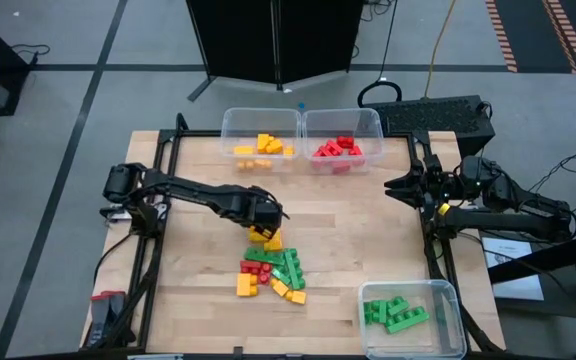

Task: Sort blocks
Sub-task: Put the yellow game piece into the top left transparent bin

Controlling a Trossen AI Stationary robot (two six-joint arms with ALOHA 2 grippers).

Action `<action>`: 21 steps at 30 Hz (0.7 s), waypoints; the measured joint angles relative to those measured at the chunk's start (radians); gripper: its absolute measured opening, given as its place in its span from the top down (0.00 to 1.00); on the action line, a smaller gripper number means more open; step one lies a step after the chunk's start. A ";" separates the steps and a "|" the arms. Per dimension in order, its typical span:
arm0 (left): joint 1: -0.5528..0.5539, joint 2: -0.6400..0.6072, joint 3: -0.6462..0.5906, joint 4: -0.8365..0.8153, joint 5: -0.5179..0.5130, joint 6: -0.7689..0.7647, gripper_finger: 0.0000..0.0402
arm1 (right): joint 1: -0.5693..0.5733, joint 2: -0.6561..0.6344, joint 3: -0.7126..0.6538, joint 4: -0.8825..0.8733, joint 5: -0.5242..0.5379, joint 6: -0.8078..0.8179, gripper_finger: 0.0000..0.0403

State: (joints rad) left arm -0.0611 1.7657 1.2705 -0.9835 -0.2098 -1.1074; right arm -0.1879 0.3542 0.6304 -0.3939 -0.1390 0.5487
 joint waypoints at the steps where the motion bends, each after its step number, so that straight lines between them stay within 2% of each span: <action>1: 0.002 0.009 -0.005 -0.004 0.027 -0.029 0.45 | 0.000 0.000 0.000 0.000 0.000 -0.007 0.64; 3: 0.001 0.031 -0.017 0.014 0.077 -0.057 0.45 | 0.000 0.000 0.000 0.000 0.000 -0.012 0.64; 7: 0.000 0.073 -0.023 0.031 0.084 -0.092 0.45 | 0.000 0.000 0.000 -0.001 0.001 -0.019 0.64; 15: 0.003 0.081 -0.023 0.206 0.081 -0.092 0.45 | 0.000 0.000 0.000 -0.002 0.002 -0.037 0.64; 21: 0.050 0.100 -0.020 0.171 0.023 -0.034 0.45 | 0.000 0.000 0.000 -0.003 0.002 -0.037 0.64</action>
State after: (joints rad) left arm -0.0110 1.8660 1.2507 -0.8126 -0.1868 -1.1417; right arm -0.1882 0.3543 0.6304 -0.3968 -0.1371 0.5113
